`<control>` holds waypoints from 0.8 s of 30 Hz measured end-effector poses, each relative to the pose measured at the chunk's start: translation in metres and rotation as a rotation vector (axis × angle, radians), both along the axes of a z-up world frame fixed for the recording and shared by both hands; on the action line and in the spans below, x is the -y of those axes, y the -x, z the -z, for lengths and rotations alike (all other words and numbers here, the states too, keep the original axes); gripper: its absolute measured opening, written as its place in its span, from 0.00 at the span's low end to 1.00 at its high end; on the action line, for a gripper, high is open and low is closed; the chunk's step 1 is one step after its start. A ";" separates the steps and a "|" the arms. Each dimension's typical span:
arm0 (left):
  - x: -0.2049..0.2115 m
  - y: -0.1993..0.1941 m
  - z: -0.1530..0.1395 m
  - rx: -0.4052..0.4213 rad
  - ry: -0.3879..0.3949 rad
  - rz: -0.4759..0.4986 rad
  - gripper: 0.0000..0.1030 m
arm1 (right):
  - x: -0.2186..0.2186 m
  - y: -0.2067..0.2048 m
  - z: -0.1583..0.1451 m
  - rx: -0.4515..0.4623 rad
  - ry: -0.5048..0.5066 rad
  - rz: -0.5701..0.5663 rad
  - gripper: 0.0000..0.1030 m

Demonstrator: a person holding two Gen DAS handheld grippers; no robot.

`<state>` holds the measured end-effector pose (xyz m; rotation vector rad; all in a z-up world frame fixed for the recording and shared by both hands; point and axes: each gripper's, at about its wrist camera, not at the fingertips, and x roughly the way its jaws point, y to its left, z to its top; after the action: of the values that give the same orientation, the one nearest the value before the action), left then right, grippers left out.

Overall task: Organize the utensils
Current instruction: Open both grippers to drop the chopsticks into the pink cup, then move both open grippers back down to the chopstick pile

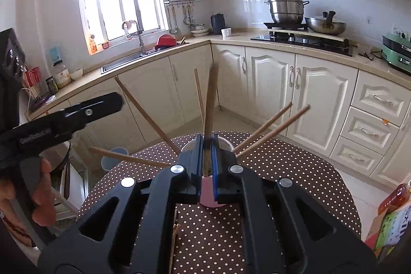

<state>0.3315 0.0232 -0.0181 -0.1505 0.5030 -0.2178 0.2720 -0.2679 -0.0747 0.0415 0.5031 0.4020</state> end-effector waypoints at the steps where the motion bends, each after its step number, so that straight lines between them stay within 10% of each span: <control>1: -0.001 0.005 -0.002 0.010 -0.009 -0.009 0.60 | 0.002 0.003 -0.001 0.004 -0.002 0.003 0.07; 9: -0.011 0.048 -0.011 0.041 -0.017 -0.035 0.66 | 0.014 0.025 -0.009 0.023 -0.013 0.030 0.09; 13: -0.013 0.063 -0.012 0.042 -0.018 -0.040 0.67 | 0.022 0.041 -0.013 0.042 -0.028 0.040 0.39; 24: -0.022 0.096 0.022 -0.036 -0.001 -0.049 0.67 | 0.031 0.078 -0.002 0.040 -0.044 0.026 0.43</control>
<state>0.2359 0.0449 -0.0397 -0.1661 0.5343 -0.1672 0.1944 -0.2991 -0.0726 0.0825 0.4541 0.3882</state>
